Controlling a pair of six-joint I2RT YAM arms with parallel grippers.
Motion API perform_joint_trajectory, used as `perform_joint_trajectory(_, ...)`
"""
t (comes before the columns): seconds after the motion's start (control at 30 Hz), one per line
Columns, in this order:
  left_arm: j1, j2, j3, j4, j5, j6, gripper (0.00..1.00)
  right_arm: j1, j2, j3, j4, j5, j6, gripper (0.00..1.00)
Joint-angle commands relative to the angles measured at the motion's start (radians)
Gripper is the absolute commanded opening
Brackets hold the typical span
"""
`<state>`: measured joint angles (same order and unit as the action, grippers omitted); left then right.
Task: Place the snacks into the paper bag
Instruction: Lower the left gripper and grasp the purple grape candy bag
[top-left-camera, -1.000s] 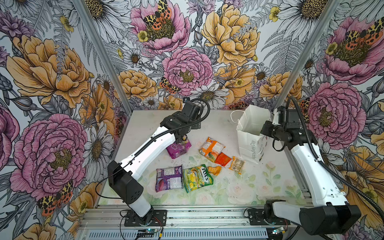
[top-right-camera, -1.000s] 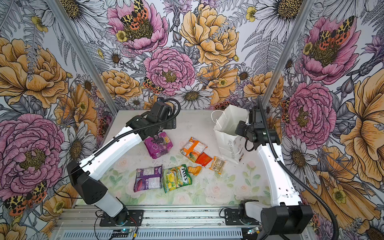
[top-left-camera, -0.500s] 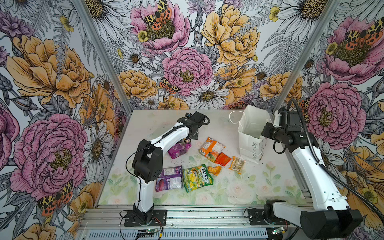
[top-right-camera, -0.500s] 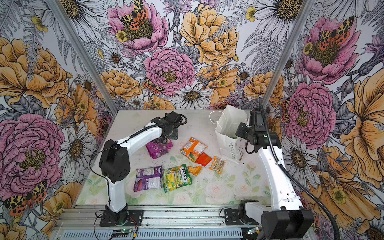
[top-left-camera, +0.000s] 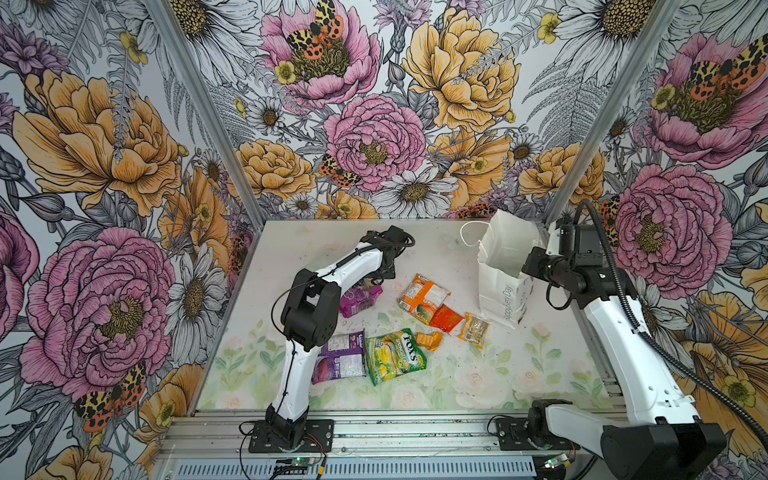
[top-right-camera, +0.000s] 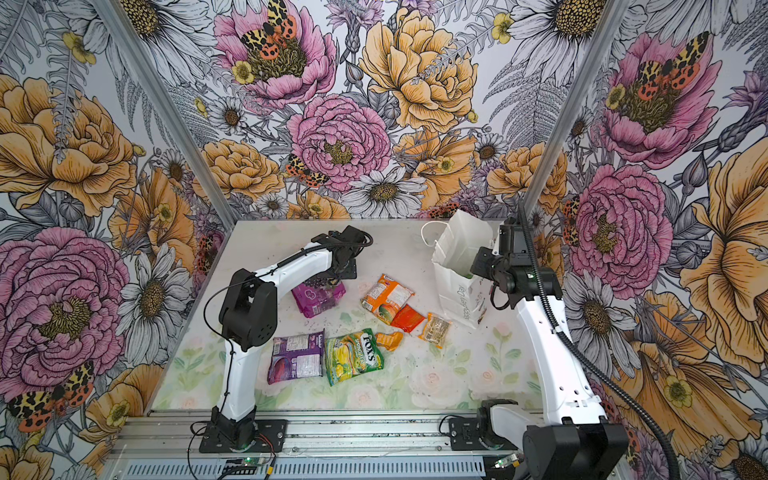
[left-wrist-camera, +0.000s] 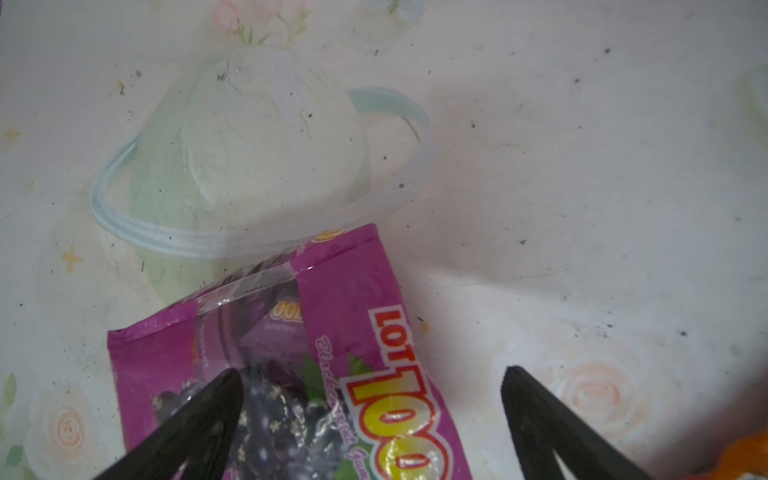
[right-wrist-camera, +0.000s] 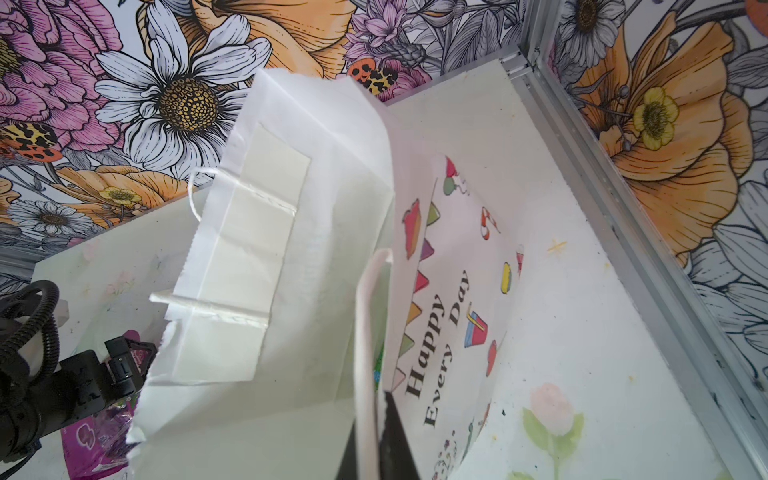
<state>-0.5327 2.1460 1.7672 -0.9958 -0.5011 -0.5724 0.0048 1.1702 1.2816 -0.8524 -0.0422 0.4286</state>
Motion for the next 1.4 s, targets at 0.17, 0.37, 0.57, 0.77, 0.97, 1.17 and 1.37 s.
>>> perform_joint_trajectory(0.17,0.023,-0.024,-0.121,0.086,0.117,-0.023,0.99,-0.007,-0.003,-0.015,0.046,-0.03,0.009,0.0)
perform_joint_trajectory(0.37,-0.069,0.037,-0.063,0.089,0.152,0.053,0.97,-0.008,0.0,-0.014,0.047,-0.031,0.008,0.0)
perform_joint_trajectory(0.57,-0.177,0.034,-0.059,0.112,0.145,0.184,0.96,-0.008,0.002,-0.015,0.046,-0.027,0.008,0.0)
perform_joint_trajectory(0.77,-0.234,-0.076,-0.137,0.135,0.114,0.282,0.93,-0.006,0.003,-0.012,0.046,-0.028,0.01,0.0)
perform_joint_trajectory(0.97,-0.241,-0.166,-0.136,0.034,-0.144,0.283,0.91,-0.008,0.02,-0.006,0.047,-0.05,0.015,0.0)
perform_joint_trajectory(1.17,-0.241,-0.136,-0.126,-0.025,-0.171,0.321,0.93,-0.007,0.024,0.003,0.047,-0.064,0.019,0.0)
perform_joint_trajectory(1.37,-0.241,-0.025,-0.048,-0.101,-0.182,0.325,0.94,-0.006,0.03,0.009,0.046,-0.073,0.021,0.0)
